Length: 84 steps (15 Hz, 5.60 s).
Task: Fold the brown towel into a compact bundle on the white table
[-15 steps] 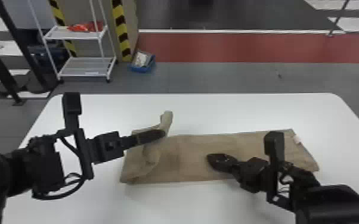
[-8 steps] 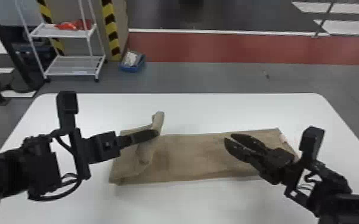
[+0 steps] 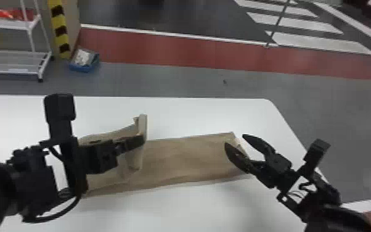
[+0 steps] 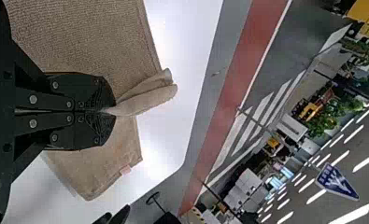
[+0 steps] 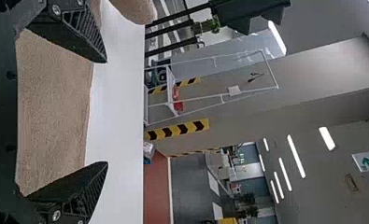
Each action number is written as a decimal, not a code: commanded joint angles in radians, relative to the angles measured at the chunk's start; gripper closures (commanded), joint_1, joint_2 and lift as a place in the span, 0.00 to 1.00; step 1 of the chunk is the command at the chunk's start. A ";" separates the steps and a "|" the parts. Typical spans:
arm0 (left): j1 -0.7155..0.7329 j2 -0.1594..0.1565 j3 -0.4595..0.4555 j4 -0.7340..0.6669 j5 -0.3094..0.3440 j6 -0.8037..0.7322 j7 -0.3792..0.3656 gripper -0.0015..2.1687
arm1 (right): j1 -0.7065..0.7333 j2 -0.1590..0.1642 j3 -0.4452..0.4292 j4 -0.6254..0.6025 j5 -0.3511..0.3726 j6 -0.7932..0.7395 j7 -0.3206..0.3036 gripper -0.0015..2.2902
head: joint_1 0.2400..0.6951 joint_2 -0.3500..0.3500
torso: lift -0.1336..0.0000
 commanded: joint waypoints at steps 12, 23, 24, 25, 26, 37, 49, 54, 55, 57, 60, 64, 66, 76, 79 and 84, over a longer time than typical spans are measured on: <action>-0.052 -0.104 -0.224 0.123 -0.171 -0.156 0.073 0.50 | -0.014 -0.121 -0.048 0.201 -0.149 -0.187 0.052 0.03 | 1.00 0.00 | 0.07; 0.015 -0.046 -0.141 0.085 -0.159 -0.135 0.014 0.02 | -0.012 -0.060 0.011 0.092 -0.084 -0.074 -0.071 0.12 | 1.00 0.00 | 0.07; 0.039 -0.019 -0.114 0.057 -0.166 -0.135 0.012 0.02 | 0.003 -0.035 0.029 0.021 -0.049 -0.021 -0.123 0.14 | 1.00 0.00 | 0.07; 0.063 0.018 -0.086 0.027 -0.183 -0.138 0.011 0.02 | 0.018 -0.019 0.067 -0.044 -0.022 0.055 -0.177 0.14 | 1.00 0.00 | 0.07; 0.083 0.035 -0.066 0.010 -0.195 -0.141 0.009 0.02 | 0.029 -0.019 0.094 -0.115 -0.008 0.150 -0.226 0.16 | 1.00 0.00 | 0.07; 0.232 0.070 0.089 -0.046 -0.376 -0.273 -0.068 0.04 | -0.054 0.000 0.314 -0.313 0.115 0.703 -0.584 0.21 | 1.00 0.38 | 0.07; 0.227 0.061 0.112 -0.001 -0.364 -0.319 -0.100 0.04 | -0.175 0.001 0.390 -0.181 0.138 0.789 -0.599 0.25 | 1.00 0.45 | 0.07; 0.230 0.063 0.121 -0.001 -0.358 -0.319 -0.114 0.04 | -0.175 0.001 0.411 -0.181 0.149 0.822 -0.603 0.26 | 1.00 0.47 | 0.07; 0.230 0.061 0.121 -0.003 -0.358 -0.319 -0.114 0.04 | -0.175 0.001 0.411 -0.183 0.149 0.819 -0.603 0.28 | 1.00 0.47 | 0.07; 0.230 0.059 0.121 -0.003 -0.356 -0.319 -0.115 0.04 | -0.172 0.001 0.408 -0.183 0.147 0.813 -0.603 0.35 | 1.00 0.48 | 0.07; 0.230 0.059 0.121 -0.003 -0.355 -0.319 -0.117 0.04 | -0.166 0.001 0.403 -0.190 0.146 0.801 -0.602 0.35 | 1.00 0.47 | 0.07; 0.232 0.059 0.119 -0.010 -0.355 -0.319 -0.117 0.04 | -0.153 0.001 0.403 -0.216 0.138 0.776 -0.602 0.35 | 1.00 0.47 | 0.07; 0.232 0.063 0.119 -0.012 -0.352 -0.319 -0.117 0.04 | -0.140 0.001 0.402 -0.261 0.130 0.749 -0.603 0.35 | 1.00 0.47 | 0.07; 0.239 0.061 0.115 -0.021 -0.343 -0.319 -0.117 0.04 | -0.143 0.001 0.370 -0.288 0.130 0.825 -0.622 0.06 | 1.00 0.46 | 0.07; 0.249 0.063 0.113 -0.021 -0.343 -0.319 -0.117 0.04 | -0.143 0.001 0.377 -0.261 0.136 0.813 -0.622 0.09 | 1.00 0.44 | 0.07; 0.264 0.063 0.118 -0.029 -0.343 -0.319 -0.120 0.04 | -0.143 0.003 0.403 -0.252 0.135 0.798 -0.630 0.14 | 1.00 0.45 | 0.07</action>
